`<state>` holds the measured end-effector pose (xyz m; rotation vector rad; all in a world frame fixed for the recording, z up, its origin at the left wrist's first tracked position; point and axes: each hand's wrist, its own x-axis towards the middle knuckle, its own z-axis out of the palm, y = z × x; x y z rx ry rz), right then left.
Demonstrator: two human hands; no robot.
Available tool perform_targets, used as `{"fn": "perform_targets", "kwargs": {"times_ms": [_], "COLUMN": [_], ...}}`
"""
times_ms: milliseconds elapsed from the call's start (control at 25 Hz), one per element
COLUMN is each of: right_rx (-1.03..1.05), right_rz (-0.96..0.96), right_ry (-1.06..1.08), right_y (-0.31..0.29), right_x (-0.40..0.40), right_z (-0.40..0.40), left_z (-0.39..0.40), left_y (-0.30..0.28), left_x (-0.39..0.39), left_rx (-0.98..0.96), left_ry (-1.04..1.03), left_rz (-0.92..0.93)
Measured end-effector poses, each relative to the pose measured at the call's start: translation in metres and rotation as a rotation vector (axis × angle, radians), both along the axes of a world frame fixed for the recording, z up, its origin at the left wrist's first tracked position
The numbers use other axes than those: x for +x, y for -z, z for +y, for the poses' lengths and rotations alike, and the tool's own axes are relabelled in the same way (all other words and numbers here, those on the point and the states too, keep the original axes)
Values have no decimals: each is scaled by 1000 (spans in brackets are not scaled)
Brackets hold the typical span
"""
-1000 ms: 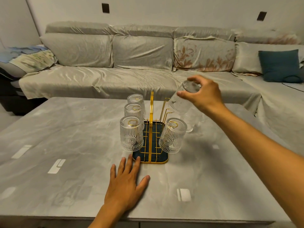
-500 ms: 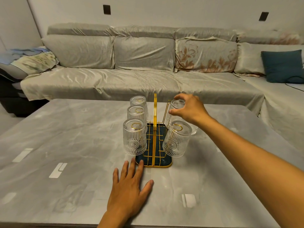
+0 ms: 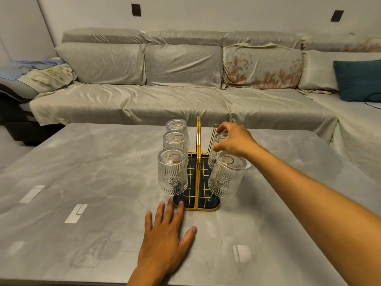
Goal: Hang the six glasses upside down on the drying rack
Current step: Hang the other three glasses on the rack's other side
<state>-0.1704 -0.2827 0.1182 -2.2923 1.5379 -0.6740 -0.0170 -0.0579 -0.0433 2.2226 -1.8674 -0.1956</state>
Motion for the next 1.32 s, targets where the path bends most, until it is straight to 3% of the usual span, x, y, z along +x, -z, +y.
{"fn": "perform_targets", "kwargs": {"times_ms": [240,360,440,520,600,720,880,1000,1320], "right_rx": [124,98,-70,-92,132,374,391,422,300], "right_rz": [49,-292,-565,-673,-633,-568,-638,-584,-701], "right_ry": [-65,-52,176,423,495,404,333,317,400], "right_y": [-7,-14,-4,20,51,85,109,116,97], "right_x": [1,-17,-43,-71,-90,-94,-78,-73,-86], "right_z": [-2,4,1,-4,-12,-24,-44,-60,-45], "left_z": [-2,-1,-1,-1,0,2,1,-1,-2], "left_y": [-1,-1,-1,-2,-1,-2,1,3,5], "left_x": [0,2,3,1,-1,-2,0,0,0], "left_rx": [10,-7,-10,-15,-22,-22,-36,-49,-14], "left_ry": [-11,-1,1,8,12,8,-4,-15,-19], "left_rz": [3,-16,-25,-39,-41,-27,-10,4,-24]}}
